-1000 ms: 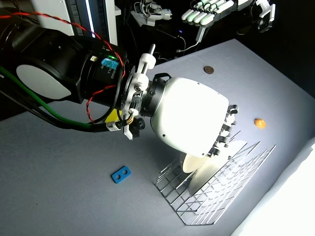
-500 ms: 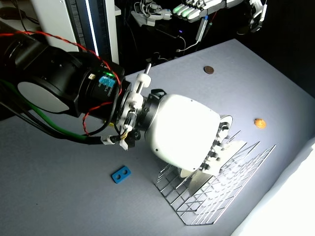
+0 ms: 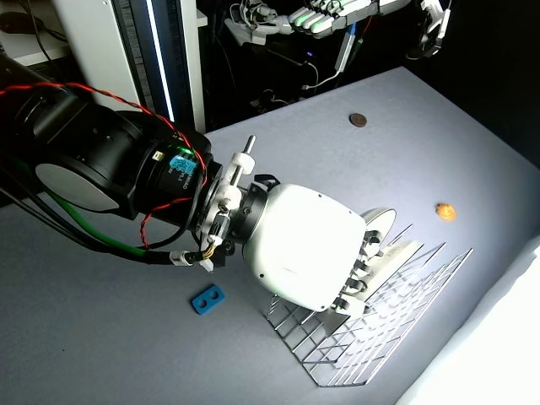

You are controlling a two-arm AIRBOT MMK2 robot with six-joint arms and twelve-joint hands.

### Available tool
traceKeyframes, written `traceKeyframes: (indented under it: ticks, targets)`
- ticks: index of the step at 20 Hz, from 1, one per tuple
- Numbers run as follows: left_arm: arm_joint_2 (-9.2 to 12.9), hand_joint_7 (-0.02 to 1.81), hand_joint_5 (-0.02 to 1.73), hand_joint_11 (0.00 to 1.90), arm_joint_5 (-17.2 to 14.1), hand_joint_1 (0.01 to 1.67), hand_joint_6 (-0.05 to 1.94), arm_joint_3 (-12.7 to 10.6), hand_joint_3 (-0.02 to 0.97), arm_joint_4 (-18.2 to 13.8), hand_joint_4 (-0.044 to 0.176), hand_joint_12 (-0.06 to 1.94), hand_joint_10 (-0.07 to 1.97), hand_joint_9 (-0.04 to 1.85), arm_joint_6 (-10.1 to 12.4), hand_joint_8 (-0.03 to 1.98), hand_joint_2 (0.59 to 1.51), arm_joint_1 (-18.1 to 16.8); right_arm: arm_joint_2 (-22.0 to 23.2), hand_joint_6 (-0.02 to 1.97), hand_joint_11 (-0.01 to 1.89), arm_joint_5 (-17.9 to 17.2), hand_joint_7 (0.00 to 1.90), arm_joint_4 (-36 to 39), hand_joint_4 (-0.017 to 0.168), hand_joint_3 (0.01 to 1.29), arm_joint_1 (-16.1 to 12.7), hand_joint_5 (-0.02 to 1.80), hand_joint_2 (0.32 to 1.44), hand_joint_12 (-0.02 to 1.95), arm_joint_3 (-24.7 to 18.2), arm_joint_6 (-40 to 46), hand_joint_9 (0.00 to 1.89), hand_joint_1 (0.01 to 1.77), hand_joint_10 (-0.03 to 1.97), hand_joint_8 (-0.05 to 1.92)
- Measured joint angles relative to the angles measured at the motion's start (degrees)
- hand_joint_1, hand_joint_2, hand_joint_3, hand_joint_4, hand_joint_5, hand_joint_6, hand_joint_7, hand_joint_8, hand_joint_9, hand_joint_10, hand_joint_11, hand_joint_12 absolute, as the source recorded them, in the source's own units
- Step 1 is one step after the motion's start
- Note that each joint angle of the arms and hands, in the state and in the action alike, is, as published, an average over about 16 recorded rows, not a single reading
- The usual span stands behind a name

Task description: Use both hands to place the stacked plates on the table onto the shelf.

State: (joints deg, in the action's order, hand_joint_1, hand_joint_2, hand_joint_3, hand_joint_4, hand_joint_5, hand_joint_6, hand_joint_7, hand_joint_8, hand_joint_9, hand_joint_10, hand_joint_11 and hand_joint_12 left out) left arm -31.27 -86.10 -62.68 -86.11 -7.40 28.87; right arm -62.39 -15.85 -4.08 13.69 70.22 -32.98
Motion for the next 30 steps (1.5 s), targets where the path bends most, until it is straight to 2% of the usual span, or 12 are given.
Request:
traceKeyframes:
  ticks: [5,10,12,14,16,19,22,23,27,30]
  targets:
    - [-0.01,0.02,0.02,0.01,0.10,0.02,0.01,0.04,0.013,-0.01,0.006,0.01,-0.05,0.02,-0.14,0.00,1.099,-0.29,0.30,0.49,0.52,-0.38,0.94,0.00,0.002,0.01,-0.23,0.83,1.08,1.08,-0.17,-0.31,0.91,1.12,0.20,0.34]
    - [-0.02,0.03,0.02,0.02,0.06,0.02,0.01,0.24,0.013,0.00,0.006,0.01,-0.05,0.02,-0.08,0.00,1.099,-0.59,1.90,0.16,0.45,-0.71,0.93,0.94,-0.004,0.01,-2.36,0.81,1.05,1.03,-2.14,-1.13,0.88,1.05,0.06,0.04]
    - [-0.02,0.03,0.02,0.02,0.02,0.02,0.01,0.31,0.013,0.01,0.006,0.01,-0.05,0.02,-0.03,0.00,1.099,-0.72,3.00,0.05,0.43,-0.97,0.91,2.46,-0.003,0.01,-3.40,0.80,1.03,1.03,-3.75,-1.51,0.87,1.01,0.04,0.01]
    - [-0.02,0.06,0.04,0.02,-0.04,0.02,0.01,0.36,0.013,0.07,0.006,0.04,-0.04,0.04,0.02,0.00,1.101,-0.86,4.32,0.02,0.41,-1.39,0.90,4.40,-0.003,0.01,-4.35,0.80,1.04,1.04,-5.97,-2.36,0.86,0.94,0.02,0.02]
    - [-0.01,0.14,0.11,0.04,-0.08,0.02,0.06,0.34,0.013,0.10,0.006,0.20,0.03,0.11,0.06,0.05,1.107,-0.98,5.79,0.04,0.40,-2.08,0.90,6.39,-0.003,0.01,-4.95,0.80,1.05,1.07,-8.85,-4.17,0.86,0.83,0.04,0.03]
    - [-0.01,0.32,0.27,0.17,-0.09,0.02,0.31,0.19,0.013,0.07,0.008,0.55,0.35,0.26,0.09,0.30,1.109,-1.08,8.22,0.29,0.49,-3.31,0.96,9.46,-0.002,0.01,-5.23,0.85,1.05,1.23,-13.92,-7.53,0.91,0.65,0.30,0.27]
    - [-0.01,0.59,0.53,0.43,-0.14,0.03,0.65,-0.09,0.012,-0.02,0.033,0.91,0.72,0.53,0.11,0.66,1.115,-1.16,10.80,0.64,0.70,-4.84,1.05,12.71,0.001,0.01,-4.60,0.95,1.05,1.40,-19.29,-10.71,1.02,0.48,0.65,0.62]
    - [-0.02,0.69,0.62,0.54,-0.15,0.04,0.76,-0.19,0.011,-0.07,0.044,1.03,0.84,0.64,0.12,0.78,1.128,-1.19,11.68,0.76,0.78,-5.33,1.09,13.84,0.006,0.01,-4.16,1.00,1.06,1.45,-21.07,-11.66,1.06,0.43,0.77,0.73]
    - [-0.08,1.08,0.99,0.98,-0.19,0.18,1.24,-0.59,0.005,-0.31,0.082,1.51,1.33,1.06,0.13,1.26,1.197,-1.27,15.02,1.24,1.14,-7.20,1.25,17.22,0.046,0.01,-1.51,1.16,1.14,1.66,-27.68,-15.24,1.26,0.31,1.25,1.21]
    - [-0.11,1.30,1.20,1.23,-0.18,0.24,1.54,-0.83,0.003,-0.51,0.102,1.82,1.65,1.29,0.12,1.56,1.224,-1.27,16.35,1.54,1.35,-8.07,1.34,17.83,0.061,0.01,0.02,1.26,1.16,1.79,-30.52,-17.38,1.37,0.25,1.56,1.50]
